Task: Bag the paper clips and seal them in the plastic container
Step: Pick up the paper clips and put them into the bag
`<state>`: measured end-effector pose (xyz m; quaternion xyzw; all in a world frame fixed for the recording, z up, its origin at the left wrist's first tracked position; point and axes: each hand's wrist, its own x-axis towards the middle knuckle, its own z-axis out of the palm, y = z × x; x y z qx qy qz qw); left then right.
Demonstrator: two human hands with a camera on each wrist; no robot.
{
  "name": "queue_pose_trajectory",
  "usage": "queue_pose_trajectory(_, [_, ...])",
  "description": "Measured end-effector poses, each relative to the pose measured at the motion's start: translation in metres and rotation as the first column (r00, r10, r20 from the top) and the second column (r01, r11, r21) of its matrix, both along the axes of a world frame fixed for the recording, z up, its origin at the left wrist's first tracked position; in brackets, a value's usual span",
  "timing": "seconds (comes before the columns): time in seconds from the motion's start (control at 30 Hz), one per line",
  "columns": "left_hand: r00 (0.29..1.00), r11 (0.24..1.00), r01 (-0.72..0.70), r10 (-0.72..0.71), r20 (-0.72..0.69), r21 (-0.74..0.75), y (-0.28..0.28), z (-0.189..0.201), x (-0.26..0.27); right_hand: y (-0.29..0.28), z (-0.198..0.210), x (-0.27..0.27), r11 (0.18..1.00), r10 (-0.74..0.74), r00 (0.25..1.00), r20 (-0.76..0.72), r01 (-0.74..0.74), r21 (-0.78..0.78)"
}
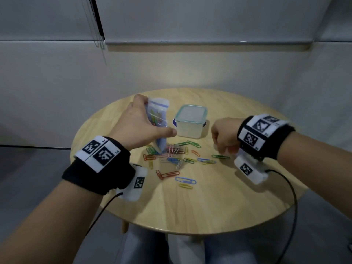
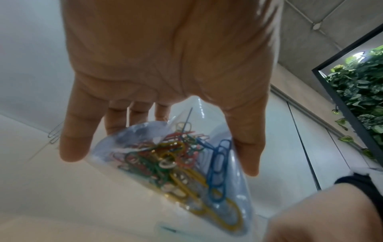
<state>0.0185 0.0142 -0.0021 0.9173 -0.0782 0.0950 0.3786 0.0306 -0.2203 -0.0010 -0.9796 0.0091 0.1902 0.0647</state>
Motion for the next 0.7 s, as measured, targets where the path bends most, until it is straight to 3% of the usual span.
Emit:
queue_pose_trajectory(0.1, [1.000, 1.000, -0.011, 0.011, -0.008, -0.003, 0.009, -0.001, 0.000, 0.004, -0.016, 0.002, 0.996, 0.023, 0.998, -0.058, -0.028, -0.086])
queue_pose_trajectory(0.2, [1.000, 1.000, -0.019, 0.019, -0.009, -0.015, 0.012, -0.002, 0.000, 0.017, -0.023, 0.005, 0.998, 0.056, 0.997, -0.047, -0.057, -0.028])
queue_pose_trajectory(0.37, [0.999, 0.999, -0.036, 0.035, -0.017, -0.007, 0.016, -0.003, 0.002, 0.050, -0.022, 0.015, 0.965, 0.068, 0.997, 0.030, -0.073, 0.251])
queue_pose_trajectory(0.43, [0.999, 0.999, -0.040, 0.040, -0.023, -0.002, 0.018, -0.004, 0.003, 0.061, -0.016, 0.021, 0.946, 0.123, 0.991, 0.056, -0.134, 0.296])
queue_pose_trajectory(0.57, [0.998, 0.999, -0.049, 0.050, -0.048, 0.016, 0.020, -0.007, 0.004, 0.079, -0.015, 0.027, 0.942, 0.331, 0.943, -0.030, -0.329, 0.066])
queue_pose_trajectory(0.7, [0.996, 0.999, -0.042, 0.044, -0.076, 0.018, 0.022, -0.009, 0.004, 0.089, -0.023, 0.029, 0.942, 0.335, 0.942, -0.003, -0.335, -0.034])
